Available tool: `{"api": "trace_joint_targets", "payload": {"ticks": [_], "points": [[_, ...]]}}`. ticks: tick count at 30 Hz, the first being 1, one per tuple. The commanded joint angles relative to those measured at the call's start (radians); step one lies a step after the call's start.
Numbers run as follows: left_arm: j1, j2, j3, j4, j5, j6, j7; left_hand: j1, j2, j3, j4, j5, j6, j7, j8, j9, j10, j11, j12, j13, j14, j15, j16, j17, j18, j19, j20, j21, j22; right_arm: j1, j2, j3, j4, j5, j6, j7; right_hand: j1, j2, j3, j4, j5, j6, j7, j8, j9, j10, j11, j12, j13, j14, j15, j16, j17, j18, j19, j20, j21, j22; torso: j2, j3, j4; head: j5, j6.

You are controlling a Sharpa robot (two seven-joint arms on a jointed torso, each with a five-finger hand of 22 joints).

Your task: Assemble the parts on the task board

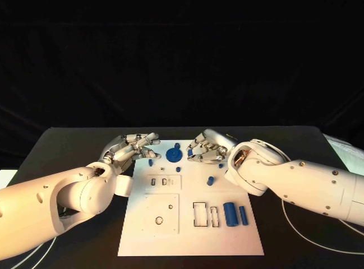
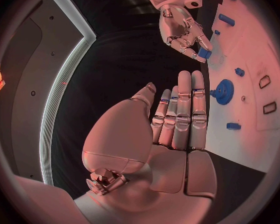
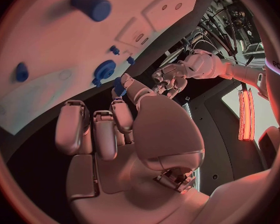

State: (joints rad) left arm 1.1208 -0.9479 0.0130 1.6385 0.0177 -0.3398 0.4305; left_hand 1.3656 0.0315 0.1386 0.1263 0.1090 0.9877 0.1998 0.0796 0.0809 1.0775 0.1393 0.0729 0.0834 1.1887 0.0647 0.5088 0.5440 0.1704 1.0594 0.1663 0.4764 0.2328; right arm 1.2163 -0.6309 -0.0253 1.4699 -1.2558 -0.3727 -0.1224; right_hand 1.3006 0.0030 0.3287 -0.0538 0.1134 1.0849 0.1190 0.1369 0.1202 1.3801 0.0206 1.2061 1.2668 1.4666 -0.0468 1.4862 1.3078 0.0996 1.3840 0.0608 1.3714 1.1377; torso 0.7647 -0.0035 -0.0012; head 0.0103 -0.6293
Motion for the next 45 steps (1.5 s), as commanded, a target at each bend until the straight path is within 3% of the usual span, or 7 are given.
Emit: {"api": "trace_joint_targets", "payload": {"ticks": [1,9,18,45], "points": [[0.001,-0.001,0.001,-0.009,0.01,0.008,0.024,0.011,-0.003,0.0,-0.005,0.0,0.001,0.0,-0.005,0.0,-0.002,-0.002,-0.002,0.001,-0.006,-0.001,0.001,0.001,0.01,-0.009,0.002,0.005,0.001,-0.016,0.039,-0.005,0.002,-0.096,0.054,-0.101,0.004,0.012,0.007,-0.002,0.001,0.019,-0.017,0.002,0.016,-0.005,-0.002,-0.005,-0.003,0.071,-0.005,-0.001,0.096,-0.016,-0.001,-0.005,-0.002,-0.002,0.001,-0.0008,0.0,0.008,-0.004],[0.001,-0.005,0.001,-0.009,0.034,-0.007,0.028,0.006,-0.006,0.01,-0.011,0.0,0.001,0.002,-0.006,0.0,-0.001,0.002,-0.002,-0.001,-0.038,0.005,-0.015,-0.003,0.007,-0.04,0.007,-0.001,0.001,-0.046,0.113,-0.015,-0.013,-0.176,0.083,-0.158,0.0,0.007,0.007,-0.005,0.007,0.018,-0.016,0.001,0.017,-0.007,-0.002,-0.008,-0.005,0.07,-0.005,-0.004,0.092,-0.016,-0.003,-0.006,-0.004,-0.005,0.003,0.0007,-0.0028,0.022,-0.015],[0.001,-0.003,0.001,-0.005,0.047,-0.012,0.03,-0.001,-0.01,0.023,-0.016,0.0,0.001,0.005,-0.007,0.0,-0.002,0.008,-0.003,-0.002,-0.091,0.017,-0.044,-0.02,0.006,-0.087,0.019,-0.018,-0.006,-0.065,0.153,-0.023,-0.024,-0.217,0.102,-0.193,-0.007,0.002,0.005,-0.006,0.015,0.017,-0.015,0.001,0.018,-0.008,-0.001,-0.011,-0.006,0.069,-0.005,-0.005,0.09,-0.015,-0.004,-0.006,-0.006,-0.008,0.003,0.0019,-0.0026,0.033,-0.027],[0.001,0.001,0.001,-0.005,0.049,0.003,0.029,-0.002,-0.01,0.024,-0.016,0.0,0.001,0.006,-0.007,0.0,-0.002,0.008,-0.003,-0.002,-0.093,0.018,-0.045,-0.021,0.007,-0.089,0.019,-0.019,-0.006,-0.077,0.143,-0.027,-0.018,-0.247,0.159,-0.21,-0.026,-0.022,-0.004,-0.01,0.026,0.015,-0.014,-0.002,0.021,-0.008,-0.001,-0.014,-0.007,0.07,-0.004,-0.007,0.089,-0.015,-0.004,-0.006,-0.008,-0.009,0.002,0.0015,-0.0025,0.035,-0.041]]}}
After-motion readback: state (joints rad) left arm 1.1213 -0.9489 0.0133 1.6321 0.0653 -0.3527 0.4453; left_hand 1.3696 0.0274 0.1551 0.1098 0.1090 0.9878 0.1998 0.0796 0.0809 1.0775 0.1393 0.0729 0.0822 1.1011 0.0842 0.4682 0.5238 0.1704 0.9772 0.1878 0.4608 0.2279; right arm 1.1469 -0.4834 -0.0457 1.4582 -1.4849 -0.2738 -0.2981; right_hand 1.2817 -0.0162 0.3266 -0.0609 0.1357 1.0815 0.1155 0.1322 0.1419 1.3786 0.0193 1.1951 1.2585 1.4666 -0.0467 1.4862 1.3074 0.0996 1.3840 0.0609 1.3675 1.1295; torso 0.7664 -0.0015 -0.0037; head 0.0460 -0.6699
